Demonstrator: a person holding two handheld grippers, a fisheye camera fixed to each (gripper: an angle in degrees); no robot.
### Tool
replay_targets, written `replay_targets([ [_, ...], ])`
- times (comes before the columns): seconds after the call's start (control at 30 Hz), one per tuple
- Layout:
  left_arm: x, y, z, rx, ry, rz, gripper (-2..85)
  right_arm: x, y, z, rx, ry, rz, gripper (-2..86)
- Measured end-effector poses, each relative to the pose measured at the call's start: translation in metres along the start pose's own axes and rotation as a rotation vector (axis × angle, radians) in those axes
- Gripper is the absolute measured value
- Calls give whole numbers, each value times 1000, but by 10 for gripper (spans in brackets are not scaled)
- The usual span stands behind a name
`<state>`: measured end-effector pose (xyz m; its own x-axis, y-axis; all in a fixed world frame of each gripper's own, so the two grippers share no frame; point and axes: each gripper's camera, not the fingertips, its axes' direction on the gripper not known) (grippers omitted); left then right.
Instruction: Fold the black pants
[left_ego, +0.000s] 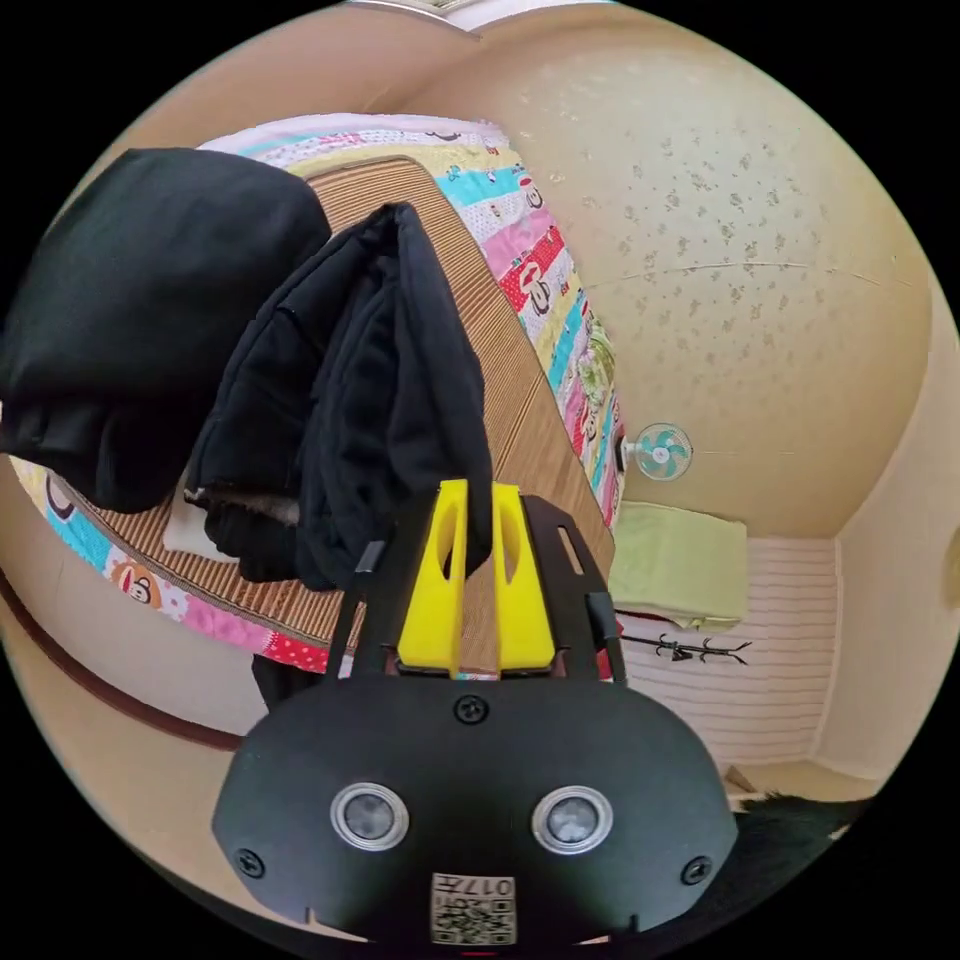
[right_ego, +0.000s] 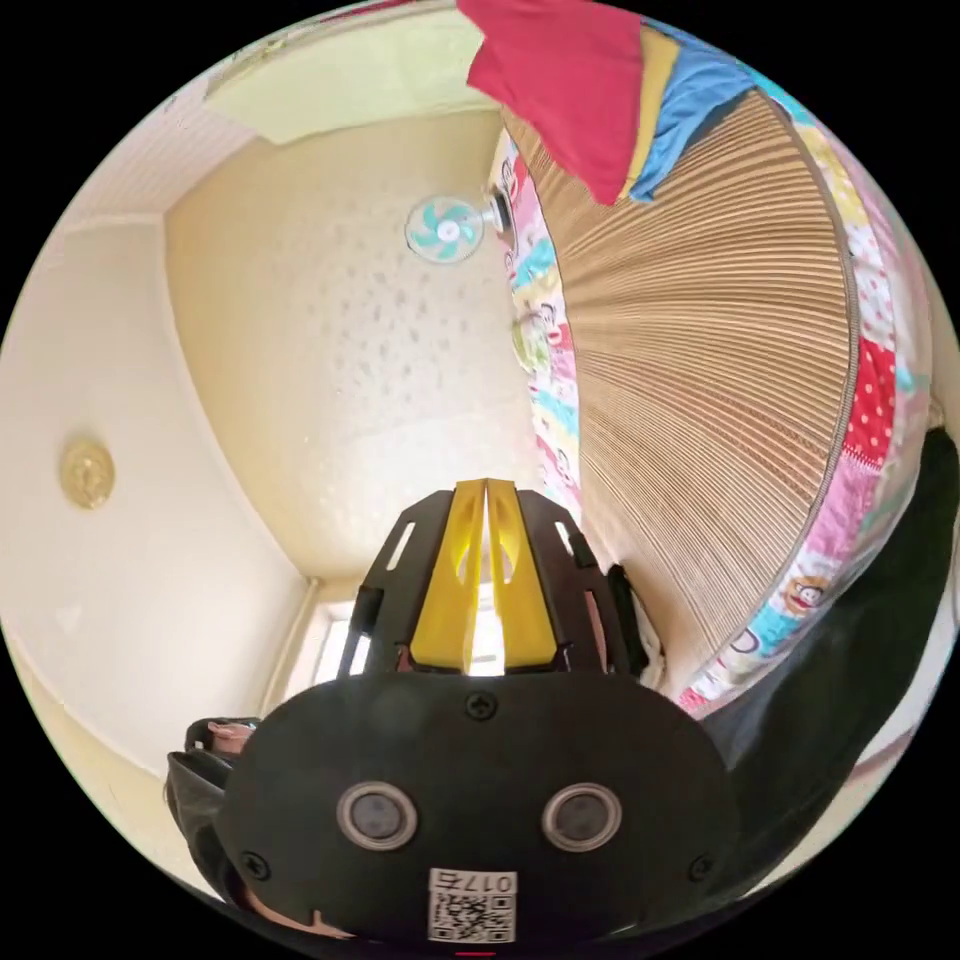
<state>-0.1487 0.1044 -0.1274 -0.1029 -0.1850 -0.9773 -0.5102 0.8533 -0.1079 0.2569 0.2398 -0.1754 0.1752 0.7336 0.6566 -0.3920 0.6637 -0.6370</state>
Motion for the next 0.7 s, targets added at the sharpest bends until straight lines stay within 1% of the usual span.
replay_targets([
  [0.03,13,6,-3,-14,87,26,43,-4,-8,27,-106,72,-11,33],
  [0.07,30,12,-5,-45,134,68,41,-2,-15,61,-226,123,-5,51],
  [0.1,40,15,-6,-60,142,95,40,1,-17,81,-294,144,1,60],
  [0.17,83,35,-9,-112,151,225,37,22,-17,170,-596,229,38,125],
  [0.2,94,41,-9,-125,154,257,37,30,-14,193,-669,245,43,137],
  [0.27,133,68,-9,-188,181,372,36,65,4,284,-918,275,62,172],
  [0.3,141,75,-9,-203,188,394,36,75,9,304,-964,270,72,178],
  [0.33,156,90,-10,-234,204,441,35,100,20,343,-1048,244,112,190],
  [0.37,168,105,-11,-270,228,484,34,129,30,378,-1122,197,171,205],
  [0.4,173,111,-11,-289,248,496,34,144,35,393,-1148,175,208,212],
  [0.43,180,124,-13,-329,283,503,33,176,43,417,-1171,129,297,228],
  [0.47,185,136,-18,-348,321,497,33,207,52,435,-1157,-32,419,232],
  [0.5,186,142,-20,-361,337,482,32,221,58,442,-1144,-140,490,228],
  [0.53,187,150,-26,-372,335,437,32,245,72,456,-1147,-315,625,213],
  [0.57,188,157,-35,-354,305,401,31,252,84,464,-1193,-391,651,191],
  [0.6,190,159,-41,-338,287,391,31,252,88,467,-1214,-423,644,179],
  [0.63,196,162,-56,-311,254,391,32,248,90,468,-1223,-496,641,154],
  [0.67,206,164,-72,-287,234,410,34,237,86,466,-1202,-599,623,138],
  [0.7,211,164,-80,-276,232,422,36,228,83,465,-1190,-659,606,130],
])
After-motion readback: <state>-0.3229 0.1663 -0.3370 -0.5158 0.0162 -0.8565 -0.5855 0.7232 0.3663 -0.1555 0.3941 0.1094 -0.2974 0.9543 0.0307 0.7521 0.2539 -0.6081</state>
